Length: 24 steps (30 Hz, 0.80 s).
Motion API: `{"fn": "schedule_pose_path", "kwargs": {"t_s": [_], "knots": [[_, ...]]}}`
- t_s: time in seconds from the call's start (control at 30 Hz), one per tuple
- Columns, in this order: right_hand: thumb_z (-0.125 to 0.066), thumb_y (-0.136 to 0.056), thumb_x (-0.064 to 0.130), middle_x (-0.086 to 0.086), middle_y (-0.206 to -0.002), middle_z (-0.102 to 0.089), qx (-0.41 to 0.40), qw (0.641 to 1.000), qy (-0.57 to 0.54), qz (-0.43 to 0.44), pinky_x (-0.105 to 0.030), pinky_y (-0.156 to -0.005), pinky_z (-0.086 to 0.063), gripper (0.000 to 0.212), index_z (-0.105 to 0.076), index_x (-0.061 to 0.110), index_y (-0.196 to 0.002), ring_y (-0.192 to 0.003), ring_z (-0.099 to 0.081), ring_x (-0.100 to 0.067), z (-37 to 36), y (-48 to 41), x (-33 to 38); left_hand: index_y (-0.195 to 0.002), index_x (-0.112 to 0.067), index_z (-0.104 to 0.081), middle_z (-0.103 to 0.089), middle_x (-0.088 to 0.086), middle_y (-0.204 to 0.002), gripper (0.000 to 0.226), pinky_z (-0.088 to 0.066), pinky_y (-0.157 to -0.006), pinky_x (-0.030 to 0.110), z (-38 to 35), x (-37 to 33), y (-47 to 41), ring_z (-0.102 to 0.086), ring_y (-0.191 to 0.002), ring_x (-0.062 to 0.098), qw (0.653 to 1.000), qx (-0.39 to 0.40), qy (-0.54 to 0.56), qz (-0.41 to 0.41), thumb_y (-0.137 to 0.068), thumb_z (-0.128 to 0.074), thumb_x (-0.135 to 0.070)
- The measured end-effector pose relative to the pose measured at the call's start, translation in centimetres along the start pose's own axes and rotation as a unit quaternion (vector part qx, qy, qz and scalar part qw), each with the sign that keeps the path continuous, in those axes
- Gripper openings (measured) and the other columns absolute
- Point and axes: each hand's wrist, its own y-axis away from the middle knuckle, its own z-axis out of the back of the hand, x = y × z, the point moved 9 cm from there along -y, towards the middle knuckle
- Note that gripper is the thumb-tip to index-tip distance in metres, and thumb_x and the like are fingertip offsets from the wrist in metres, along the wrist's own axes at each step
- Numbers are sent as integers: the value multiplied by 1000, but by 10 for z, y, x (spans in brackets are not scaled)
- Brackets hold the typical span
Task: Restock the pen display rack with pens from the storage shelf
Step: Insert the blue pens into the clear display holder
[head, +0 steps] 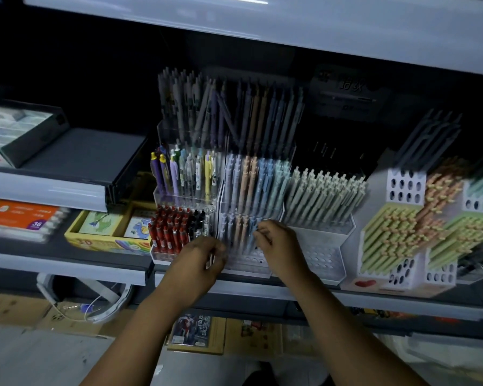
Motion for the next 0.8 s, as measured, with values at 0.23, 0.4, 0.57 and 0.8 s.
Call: {"fn": "schedule_pose_path", "kwargs": {"t_s": [0.23,0.4,0.57,0.8], "knots": [[-63,-98,18,-7,-67,-56,26,998,51,-16,-40,-62,-52,23,-57,8,-79,-64,-56,-22,-7,-10,5,-98,-25,-66,-62,-9,-99,5,-50,-77,30,6,-6,-1,-57,-88,6,1000,6,-22,5,-99,-63,-22],[-64,-97,17,-13,-71,-61,49,996,76,-27,-41,-66,-54,22,-60,5,-79,-67,-59,-28,1,-9,10,-99,-26,-67,-60,-14,-99,7,-41,-72,12,18,-15,4,-55,-87,-1,999,-17,-30,26,-99,-62,-22],[-59,-98,15,-11,-85,-60,63,992,100,34,-43,-71,-54,10,-58,7,-91,-77,-59,-30,19,6,44,-105,-31,-63,-59,-11,-103,10,-53,-77,34,33,-32,29,-58,-88,8,995,-53,-57,61,-101,-55,-36],[-54,-101,27,-3,-119,-55,245,936,135,213,-35,-82,-46,21,-57,15,-119,-101,-55,-25,7,44,153,-110,-28,-57,-55,-8,-106,15,-53,-79,39,73,-66,104,-56,-87,14,968,-115,-148,165,-102,-53,-41]]}}
